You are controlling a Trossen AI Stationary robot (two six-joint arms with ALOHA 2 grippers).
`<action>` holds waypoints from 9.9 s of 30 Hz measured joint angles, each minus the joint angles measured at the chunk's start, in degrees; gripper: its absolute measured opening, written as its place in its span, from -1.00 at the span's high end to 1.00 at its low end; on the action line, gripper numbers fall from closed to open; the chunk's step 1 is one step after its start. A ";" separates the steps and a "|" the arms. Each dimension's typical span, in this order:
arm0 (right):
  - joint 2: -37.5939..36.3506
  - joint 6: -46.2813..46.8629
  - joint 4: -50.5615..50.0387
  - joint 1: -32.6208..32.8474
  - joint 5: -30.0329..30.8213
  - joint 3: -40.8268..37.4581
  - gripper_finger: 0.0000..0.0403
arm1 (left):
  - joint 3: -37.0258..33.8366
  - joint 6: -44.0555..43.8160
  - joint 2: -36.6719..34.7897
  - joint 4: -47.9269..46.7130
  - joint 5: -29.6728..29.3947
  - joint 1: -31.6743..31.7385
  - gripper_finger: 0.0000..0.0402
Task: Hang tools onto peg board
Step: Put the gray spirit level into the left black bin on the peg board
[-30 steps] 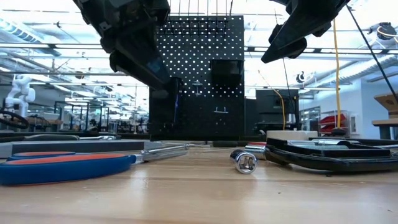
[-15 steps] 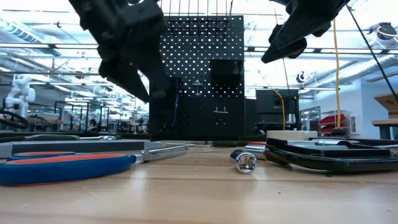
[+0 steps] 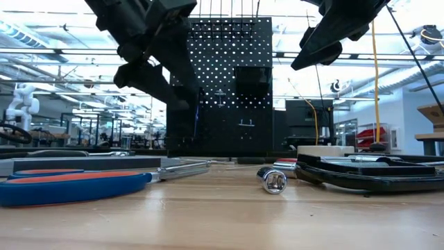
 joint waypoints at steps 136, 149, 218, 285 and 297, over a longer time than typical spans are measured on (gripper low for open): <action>-3.19 -5.97 -4.10 -1.00 -11.54 0.00 -0.05 | -3.69 -7.58 -28.52 -26.08 -67.90 -1.14 0.22; -3.19 -5.99 -3.57 -1.00 -11.70 0.00 -0.05 | -3.69 -24.74 -38.73 -23.11 -67.68 15.23 0.22; 0.37 -10.91 6.29 0.09 -11.95 0.02 -0.05 | -3.65 -9.22 -15.34 20.23 -57.97 34.62 0.03; 0.33 -11.96 8.56 0.13 -10.47 0.02 -0.05 | -3.65 -6.12 -12.13 21.99 -63.73 35.86 0.03; -13.02 -13.12 -2.50 -0.60 20.79 -0.10 -0.05 | -3.65 -6.06 -12.15 20.06 -64.22 35.86 0.03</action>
